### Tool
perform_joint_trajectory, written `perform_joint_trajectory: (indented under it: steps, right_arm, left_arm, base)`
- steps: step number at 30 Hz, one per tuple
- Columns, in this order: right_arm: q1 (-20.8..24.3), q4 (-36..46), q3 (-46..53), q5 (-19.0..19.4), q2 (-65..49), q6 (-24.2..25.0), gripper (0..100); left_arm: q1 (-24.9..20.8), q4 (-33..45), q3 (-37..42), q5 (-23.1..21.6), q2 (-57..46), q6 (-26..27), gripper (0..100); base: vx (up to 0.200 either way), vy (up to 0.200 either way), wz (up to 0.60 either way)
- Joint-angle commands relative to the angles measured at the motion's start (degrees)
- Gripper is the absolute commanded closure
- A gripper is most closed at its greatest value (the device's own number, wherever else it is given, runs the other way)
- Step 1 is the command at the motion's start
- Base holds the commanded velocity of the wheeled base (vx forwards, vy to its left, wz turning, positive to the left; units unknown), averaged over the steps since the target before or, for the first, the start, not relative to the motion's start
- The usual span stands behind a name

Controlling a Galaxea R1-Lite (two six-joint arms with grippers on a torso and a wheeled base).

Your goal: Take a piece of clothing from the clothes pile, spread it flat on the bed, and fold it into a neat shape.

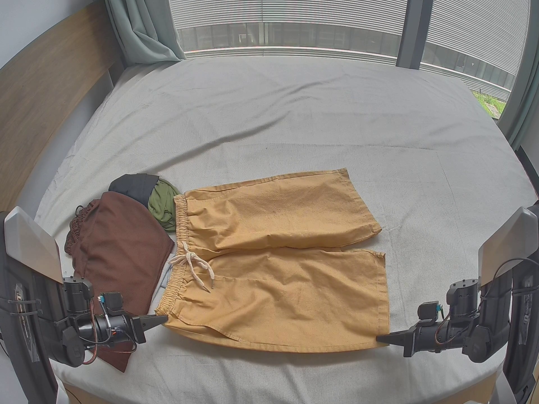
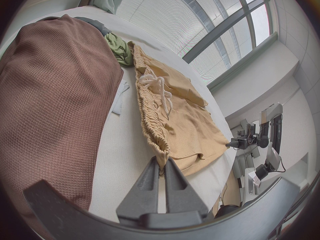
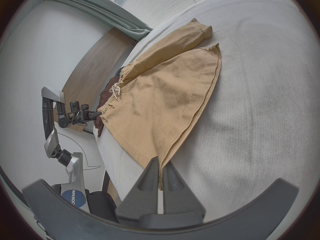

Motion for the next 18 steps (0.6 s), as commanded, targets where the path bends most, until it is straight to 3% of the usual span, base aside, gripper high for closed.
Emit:
perform_joint_trajectory:
  steps: [1, 7, 8, 18]
  right_arm:
    - [0.0, 0.0, 0.1, -0.1, 0.7, 0.0, 100]
    - [0.0, 0.0, 0.1, -0.1, 0.7, 0.0, 100]
    - [0.0, 0.0, 0.1, -0.1, 0.7, 0.0, 0]
    - [0.2, -0.1, -0.2, -0.2, 1.2, 0.1, 0]
  left_arm:
    - [0.4, -0.1, 0.0, -0.3, 2.4, 2.0, 100]
    - [0.7, -0.1, -0.7, -0.4, 3.1, 3.1, 100]
    - [0.6, -0.1, -0.4, -0.5, 3.0, 3.3, 0]
    - [0.0, -0.1, -1.2, -0.4, 4.0, 3.0, 0]
  base:
    - [0.000, 0.000, 0.00]
    - [0.000, 0.000, 0.00]
    - [0.000, 0.000, 0.00]
    - [0.000, 0.000, 0.00]
